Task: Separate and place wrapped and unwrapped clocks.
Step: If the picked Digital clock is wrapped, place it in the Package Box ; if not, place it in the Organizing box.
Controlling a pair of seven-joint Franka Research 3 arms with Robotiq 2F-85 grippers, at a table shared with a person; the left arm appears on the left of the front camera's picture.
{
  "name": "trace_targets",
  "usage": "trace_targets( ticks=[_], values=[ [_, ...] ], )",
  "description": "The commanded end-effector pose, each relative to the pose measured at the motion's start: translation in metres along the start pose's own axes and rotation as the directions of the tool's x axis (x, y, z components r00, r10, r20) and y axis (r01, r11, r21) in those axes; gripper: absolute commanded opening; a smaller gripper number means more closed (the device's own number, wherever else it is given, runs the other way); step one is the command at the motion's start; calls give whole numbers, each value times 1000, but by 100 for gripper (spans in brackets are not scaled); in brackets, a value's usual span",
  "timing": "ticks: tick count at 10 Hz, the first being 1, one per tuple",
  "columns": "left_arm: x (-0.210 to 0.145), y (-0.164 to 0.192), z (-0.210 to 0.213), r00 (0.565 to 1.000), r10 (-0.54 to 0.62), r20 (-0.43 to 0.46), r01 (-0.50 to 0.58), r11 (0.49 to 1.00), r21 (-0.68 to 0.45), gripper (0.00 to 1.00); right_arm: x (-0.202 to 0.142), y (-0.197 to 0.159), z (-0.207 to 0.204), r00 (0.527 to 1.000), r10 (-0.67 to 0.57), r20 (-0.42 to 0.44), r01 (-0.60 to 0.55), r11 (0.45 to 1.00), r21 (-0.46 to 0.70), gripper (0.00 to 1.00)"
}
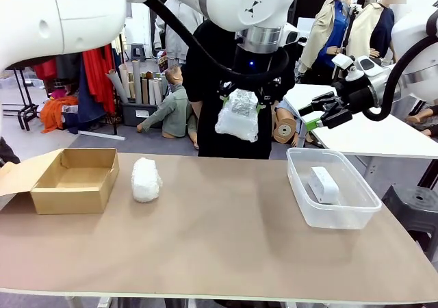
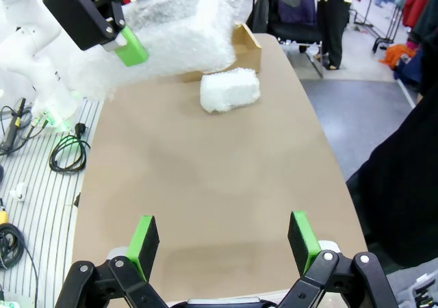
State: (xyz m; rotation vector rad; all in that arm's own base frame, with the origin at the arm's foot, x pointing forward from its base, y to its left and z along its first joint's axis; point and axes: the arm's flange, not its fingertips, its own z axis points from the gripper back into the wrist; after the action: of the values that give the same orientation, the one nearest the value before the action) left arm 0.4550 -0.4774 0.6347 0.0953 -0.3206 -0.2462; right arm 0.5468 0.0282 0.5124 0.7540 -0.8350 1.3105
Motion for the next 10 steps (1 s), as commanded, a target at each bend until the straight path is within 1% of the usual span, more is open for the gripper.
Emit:
trace_targets(
  ticks=[1,2,3,5,6,8,10],
  values=[
    [-15,33,17,993,-86,-85,84,996,-34,0,1,0,1,1000,3,-1,-3,1000,-1,100],
    [-22,59,24,987,-139,-83,132,988,-83,0,1,0,1,1000,3,-1,-3,1000,-1,100],
    [-32,78,31,989,-136,-55,131,988,-84,0,1,0,1,1000,3,-1,-3,1000,-1,100],
    [-62,119,48,987,-159,-20,158,987,-30,0,1,0,1,1000,3,-1,-3,1000,-1,100],
    [-74,141,51,998,-58,-4,58,998,11,0,1,0,1,1000,3,-1,-3,1000,-1,100],
    [-99,189,59,993,106,44,-108,992,57,0,1,0,1,1000,3,-1,-3,1000,-1,100],
    [-117,213,60,976,211,54,-216,971,105,0,1,0,1,1000,3,-1,-3,1000,-1,100]
  ],
)
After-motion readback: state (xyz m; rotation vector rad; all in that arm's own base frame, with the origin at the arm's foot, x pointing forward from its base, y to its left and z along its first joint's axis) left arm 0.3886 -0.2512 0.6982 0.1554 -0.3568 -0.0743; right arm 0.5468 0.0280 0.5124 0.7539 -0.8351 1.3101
